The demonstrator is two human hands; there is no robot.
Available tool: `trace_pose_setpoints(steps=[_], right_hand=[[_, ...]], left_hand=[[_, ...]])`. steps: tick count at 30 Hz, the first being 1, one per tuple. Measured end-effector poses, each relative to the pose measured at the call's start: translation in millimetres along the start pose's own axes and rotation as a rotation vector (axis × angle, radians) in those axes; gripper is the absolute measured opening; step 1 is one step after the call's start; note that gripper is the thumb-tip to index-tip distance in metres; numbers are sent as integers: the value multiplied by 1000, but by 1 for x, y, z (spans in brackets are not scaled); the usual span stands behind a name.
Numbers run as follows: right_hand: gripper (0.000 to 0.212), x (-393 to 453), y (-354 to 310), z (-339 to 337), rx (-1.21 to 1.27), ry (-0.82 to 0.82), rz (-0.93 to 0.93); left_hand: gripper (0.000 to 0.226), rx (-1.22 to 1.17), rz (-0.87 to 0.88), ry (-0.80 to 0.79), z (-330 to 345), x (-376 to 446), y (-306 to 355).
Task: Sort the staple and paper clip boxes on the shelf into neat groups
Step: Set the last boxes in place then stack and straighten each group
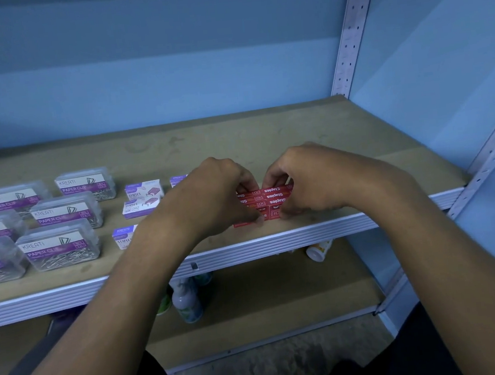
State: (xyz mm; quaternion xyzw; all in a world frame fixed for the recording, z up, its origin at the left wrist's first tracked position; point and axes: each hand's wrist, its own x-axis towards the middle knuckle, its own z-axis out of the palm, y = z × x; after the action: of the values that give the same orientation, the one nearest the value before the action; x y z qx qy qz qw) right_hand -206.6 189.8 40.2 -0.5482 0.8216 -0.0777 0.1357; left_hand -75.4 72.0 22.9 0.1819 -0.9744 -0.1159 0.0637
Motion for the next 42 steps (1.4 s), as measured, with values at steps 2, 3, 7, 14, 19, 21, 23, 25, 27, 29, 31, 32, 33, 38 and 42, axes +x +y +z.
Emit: trace_pose_setpoints(steps=[2, 3, 7, 14, 19, 21, 23, 25, 27, 29, 31, 32, 33, 38, 42], right_hand=[[50, 0, 0, 0, -8, 8, 0], [50, 0, 0, 0, -10, 9, -1], [56, 2, -1, 0, -1, -8, 3], [48, 0, -7, -11, 94, 69, -70], [38, 8, -21, -12, 126, 132, -132], [34, 14, -27, -11, 129, 158, -155], [33, 21, -34, -8, 127, 160, -173], [32, 27, -41, -5, 123, 157, -191], [30, 33, -48, -3, 119, 151, -213], [26, 40, -55, 0, 112, 149, -240], [24, 47, -61, 4, 107, 145, -256], [23, 51, -64, 6, 106, 141, -261], [23, 55, -66, 8, 105, 138, -265], [24, 70, -78, 19, 119, 103, -273], [22, 77, -84, 25, 110, 81, -275]], left_hand=[[44, -5, 0, 1, 0, 0, 0], [43, -6, 1, 1, 0, 0, 0], [49, 9, 8, 5, 1, -2, 0], [52, 39, -22, 145, -13, -16, -13], [39, 57, -80, 227, -26, -34, -33], [37, 61, -115, 242, -30, -41, -44], [35, 53, -149, 247, -32, -47, -56], [33, 38, -172, 262, -33, -53, -66], [30, 32, -191, 268, -33, -57, -75], [28, 24, -207, 260, -31, -58, -84], [23, 29, -219, 248, -28, -58, -93], [22, 34, -220, 242, -26, -58, -97], [22, 35, -220, 237, -24, -58, -100], [21, 22, -228, 190, -20, -59, -109], [26, -9, -249, 170, -17, -59, -113]])
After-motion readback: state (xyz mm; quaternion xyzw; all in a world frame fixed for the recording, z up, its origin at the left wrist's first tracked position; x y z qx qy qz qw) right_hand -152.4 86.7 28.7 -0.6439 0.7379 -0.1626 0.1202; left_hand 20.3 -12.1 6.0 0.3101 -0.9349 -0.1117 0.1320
